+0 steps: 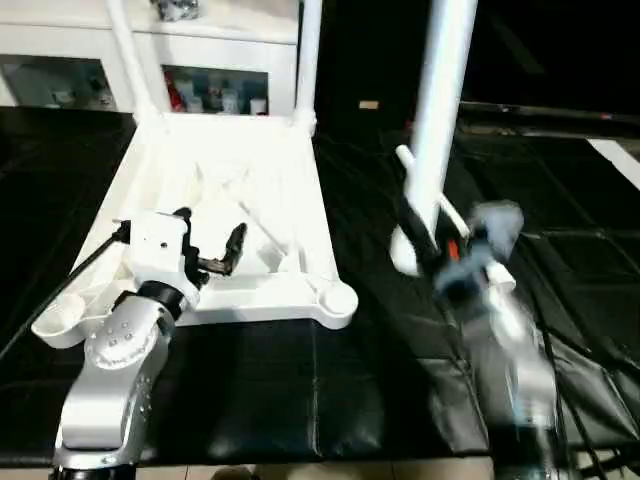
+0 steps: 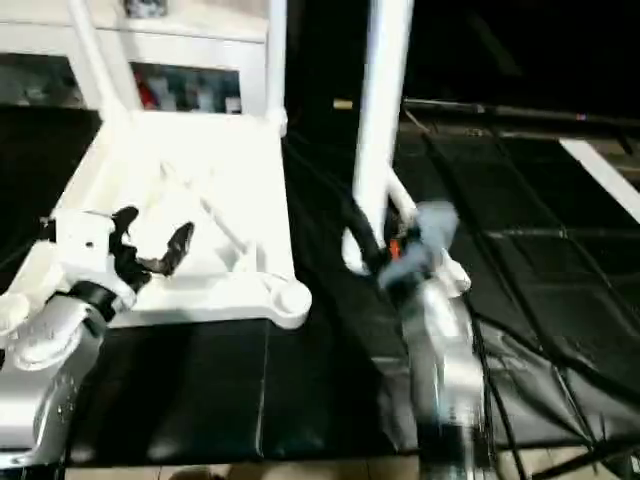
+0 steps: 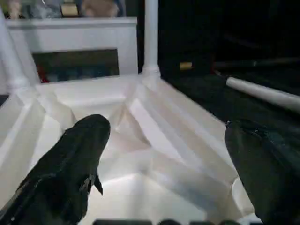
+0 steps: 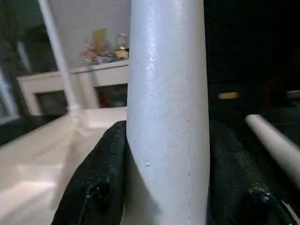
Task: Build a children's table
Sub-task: Pick table leg
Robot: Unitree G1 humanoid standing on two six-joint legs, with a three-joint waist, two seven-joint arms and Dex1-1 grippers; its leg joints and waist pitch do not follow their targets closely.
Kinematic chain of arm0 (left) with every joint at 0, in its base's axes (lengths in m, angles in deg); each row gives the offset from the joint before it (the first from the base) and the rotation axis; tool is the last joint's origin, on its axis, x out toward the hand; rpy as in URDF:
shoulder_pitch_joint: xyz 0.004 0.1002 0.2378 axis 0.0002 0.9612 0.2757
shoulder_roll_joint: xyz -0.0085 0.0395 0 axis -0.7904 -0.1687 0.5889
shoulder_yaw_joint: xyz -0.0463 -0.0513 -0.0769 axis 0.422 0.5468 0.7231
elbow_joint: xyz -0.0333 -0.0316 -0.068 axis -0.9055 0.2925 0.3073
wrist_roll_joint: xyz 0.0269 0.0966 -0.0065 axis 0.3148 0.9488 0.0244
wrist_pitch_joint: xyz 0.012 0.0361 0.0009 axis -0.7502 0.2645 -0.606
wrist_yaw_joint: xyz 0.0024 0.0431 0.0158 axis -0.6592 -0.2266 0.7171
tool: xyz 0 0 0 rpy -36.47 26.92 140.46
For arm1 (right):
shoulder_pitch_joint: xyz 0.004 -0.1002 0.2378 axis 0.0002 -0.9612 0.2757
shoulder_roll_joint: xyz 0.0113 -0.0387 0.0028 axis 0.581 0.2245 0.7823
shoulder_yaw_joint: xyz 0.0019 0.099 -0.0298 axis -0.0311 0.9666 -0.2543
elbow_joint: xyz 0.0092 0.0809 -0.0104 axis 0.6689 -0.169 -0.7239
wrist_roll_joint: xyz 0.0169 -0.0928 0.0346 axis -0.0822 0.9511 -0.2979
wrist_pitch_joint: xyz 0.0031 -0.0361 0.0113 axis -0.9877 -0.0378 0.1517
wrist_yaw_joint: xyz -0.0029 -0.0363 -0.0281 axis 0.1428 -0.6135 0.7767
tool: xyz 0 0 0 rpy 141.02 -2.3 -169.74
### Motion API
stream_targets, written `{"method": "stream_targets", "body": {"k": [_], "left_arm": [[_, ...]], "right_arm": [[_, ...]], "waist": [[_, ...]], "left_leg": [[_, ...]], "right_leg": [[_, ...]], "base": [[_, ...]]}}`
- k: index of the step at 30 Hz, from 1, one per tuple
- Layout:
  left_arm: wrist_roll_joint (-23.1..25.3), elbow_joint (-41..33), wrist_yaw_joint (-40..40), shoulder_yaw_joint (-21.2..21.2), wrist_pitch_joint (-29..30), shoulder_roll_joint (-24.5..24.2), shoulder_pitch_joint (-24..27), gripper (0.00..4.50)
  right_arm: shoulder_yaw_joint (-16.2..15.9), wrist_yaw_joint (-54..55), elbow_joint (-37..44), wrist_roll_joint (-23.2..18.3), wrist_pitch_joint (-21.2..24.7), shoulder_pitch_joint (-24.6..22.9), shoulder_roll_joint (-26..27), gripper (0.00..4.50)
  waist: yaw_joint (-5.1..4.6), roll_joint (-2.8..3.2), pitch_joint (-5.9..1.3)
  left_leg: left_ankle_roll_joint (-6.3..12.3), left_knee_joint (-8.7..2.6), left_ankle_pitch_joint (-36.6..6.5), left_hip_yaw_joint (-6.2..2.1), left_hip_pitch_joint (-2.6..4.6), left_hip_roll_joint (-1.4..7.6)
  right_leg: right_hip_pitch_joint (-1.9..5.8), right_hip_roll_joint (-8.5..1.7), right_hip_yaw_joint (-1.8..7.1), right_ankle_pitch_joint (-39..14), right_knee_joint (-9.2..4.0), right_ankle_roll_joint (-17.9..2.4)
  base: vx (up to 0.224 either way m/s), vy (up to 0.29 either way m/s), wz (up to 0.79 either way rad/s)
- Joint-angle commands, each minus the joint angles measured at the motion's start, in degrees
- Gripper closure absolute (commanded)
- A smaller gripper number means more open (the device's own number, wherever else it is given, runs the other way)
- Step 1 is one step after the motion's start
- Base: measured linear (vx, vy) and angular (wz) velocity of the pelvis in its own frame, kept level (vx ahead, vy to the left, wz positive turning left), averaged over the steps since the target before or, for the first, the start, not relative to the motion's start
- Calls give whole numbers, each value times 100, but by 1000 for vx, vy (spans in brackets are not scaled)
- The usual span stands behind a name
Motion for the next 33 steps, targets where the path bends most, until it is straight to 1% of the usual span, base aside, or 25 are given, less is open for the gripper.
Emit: {"method": "stream_targets", "body": {"k": [1, 2, 3, 4, 5, 7, 8, 9, 10, 11, 12, 13, 14, 15, 16, 17, 18, 19, 21, 23, 25, 29, 30, 33], "left_arm": [[52, 40, 198, 154, -150, 74, 120, 0], [49, 37, 229, 189, -157, 86, 154, 0], [52, 35, 253, 215, -187, 95, 182, 0], [64, 29, 307, 274, -280, 117, 252, 0], [59, 27, 311, 284, -288, 120, 270, 0], [-23, 13, 331, 401, -380, 173, 523, 0], [-43, 15, 326, 424, -416, 191, 597, 0], [-51, 17, 321, 433, -441, 200, 636, 0], [-48, 25, 322, 431, -491, 199, 661, 0], [-44, 31, 323, 429, -518, 196, 671, 0], [-49, 33, 323, 425, -544, 199, 684, 0], [-61, 37, 317, 420, -574, 207, 700, 0], [-65, 38, 315, 419, -580, 209, 704, 0], [-33, 31, 265, 383, -628, 161, 732, 0], [-33, 31, 265, 383, -628, 161, 732, 0], [-17, 23, 253, 379, -665, 144, 745, 0], [-2, 13, 261, 388, -696, 146, 760, 0], [6, 7, 273, 398, -713, 153, 768, 0], [10, -16, 286, 418, -732, 159, 786, 0], [3, -21, 291, 422, -749, 157, 793, 0], [-6, -21, 301, 420, -758, 152, 799, 0], [-19, -6, 310, 415, -769, 140, 801, 0], [-27, 2, 296, 410, -776, 131, 805, 0], [-27, 2, 296, 410, -776, 131, 805, 0]], "right_arm": [[14, 388, 561, 278, -78, -260, 47, 257], [66, 475, 629, 265, -51, -329, 93, 257], [94, 512, 687, 233, 1, -391, 115, 257], [146, 578, 827, 139, 145, -542, 154, 257], [132, 597, 841, 173, 156, -568, 143, 257], [-61, 872, 1007, 534, 406, -859, 18, 257], [-135, 1009, 1001, 766, 394, -901, -27, 257], [-173, 1090, 992, 904, 374, -915, -48, 257], [-276, 1267, 942, 1272, 275, -907, -109, 257], [-332, 1365, 917, 1481, 218, -902, -142, 257], [-400, 1391, 886, 1579, 188, -893, -163, 257], [-467, 1376, 866, 1622, 128, -887, -172, 257], [-477, 1367, 866, 1619, 116, -887, -172, 257], [-491, 1411, 894, 1636, -36, -886, -143, 257], [-491, 1411, 894, 1636, -36, -886, -143, 257], [-485, 1447, 907, 1644, -152, -882, -111, 257], [-514, 1435, 935, 1582, -150, -880, -112, 257], [-536, 1421, 953, 1534, -127, -879, -118, 257], [-500, 1390, 942, 1329, -108, -844, -56, 257], [-549, 1312, 941, 1295, -44, -826, -89, 257], [-586, 1266, 928, 1263, 6, -834, -94, 257], [-624, 1176, 882, 1167, 76, -843, -104, 257], [-628, 1108, 848, 1046, 150, -842, -109, 257], [-628, 1108, 848, 1046, 150, -842, -109, 257]], "waist": [[-23, 111, -294], [-37, 94, -291], [-42, 93, -293], [-74, 93, -290], [-80, 91, -292], [-114, 105, -277], [-132, 90, -279], [-140, 89, -287], [-141, 75, -281], [-136, 82, -278], [-130, 68, -273], [-137, 69, -264], [-137, 69, -264], [-132, 41, -268], [-136, 57, -268], [-139, 6, -270], [-126, 38, -274], [-132, 46, -269], [-129, 30, -276], [-127, 30, -282], [-122, 4, -284], [-112, 9, -291], [-112, 12, -290], [-108, 11, -292]], "left_leg": [[-200, -494, -2353, -113, 111, 167], [-193, -495, -2377, -117, 103, 155], [-191, -489, -2384, -120, 107, 152], [-166, -487, -2442, -134, 105, 146], [-157, -489, -2441, -137, 102, 145], [-174, -494, -2481, -148, 90, 148], [-174, -497, -2487, -146, 73, 144], [-165, -487, -2493, -141, 81, 134], [-167, -484, -2468, -140, 77, 132], [-172, -483, -2466, -143, 82, 133], [-150, -470, -2508, -135, 105, 125], [-134, -470, -2538, -140, 95, 122], [-134, -470, -2538, -140, 95, 122], [-108, -468, -2530, -145, 97, 125], [-112, -475, -2543, -146, 95, 135], [-101, -476, -2531, -143, 92, 141], [-101, -480, -2519, -143, 105, 144], [-105, -490, -2533, -149, 100, 150], [-105, -503, -2542, -146, 88, 157], [-105, -505, -2503, -144, 76, 159], [-86, -504, -2410, -132, 66, 161], [-73, -502, -2288, -123, 65, 163], [-77, -504, -2275, -122, 62, 165], [-71, -506, -2243, -121, 57, 165]], "right_leg": [[150, -426, 266, -2882, -636, -184], [150, -422, 259, -3039, -660, -96], [138, -425, 258, -3092, -662, -68], [128, -414, 247, -3177, -679, -2], [129, -415, 243, -3173, -684, 7], [124, -392, 239, -3117, -680, 12], [135, -394, 242, -3114, -678, 28], [123, -395, 244, -3157, -683, 44], [113, -394, 246, -3175, -684, 49], [107, -400, 248, -3198, -687, 56], [84, -402, 248, -3290, -702, 88], [88, -412, 245, -3355, -713, 115], [88, -412, 245, -3355, -713, 115], [84, -413, 240, -3380, -707, 136], [81, -413, 246, -3337, -706, 130], [83, -411, 245, -3308, -707, 134], [74, -408, 258, -3189, -680, 92], [79, -398, 257, -3124, -670, 72], [94, -397, 271, -2925, -642, 23], [110, -400, 278, -2826, -628, 0], [119, -401, 289, -2733, -613, -26], [129, -407, 297, -2623, -601, -59], [129, -402, 298, -2601, -596, -69], [141, -402, 300, -2539, -590, -91]], "base": [[0, 0, 0], [0, 0, 0], [0, 0, 0], [0, 0, 0], [0, 0, 0], [0, 0, 0], [0, 0, 0], [0, 0, 0], [0, 0, 0], [0, 0, 0], [0, 0, 0], [0, 0, 0], [0, 0, 0], [0, 0, 0], [0, 0, 0], [0, 0, 0], [0, 0, 0], [0, 0, 0], [0, 0, 0], [0, 0, 0], [0, 0, 0], [0, 0, 0], [0, 0, 0], [0, 0, 0]]}}
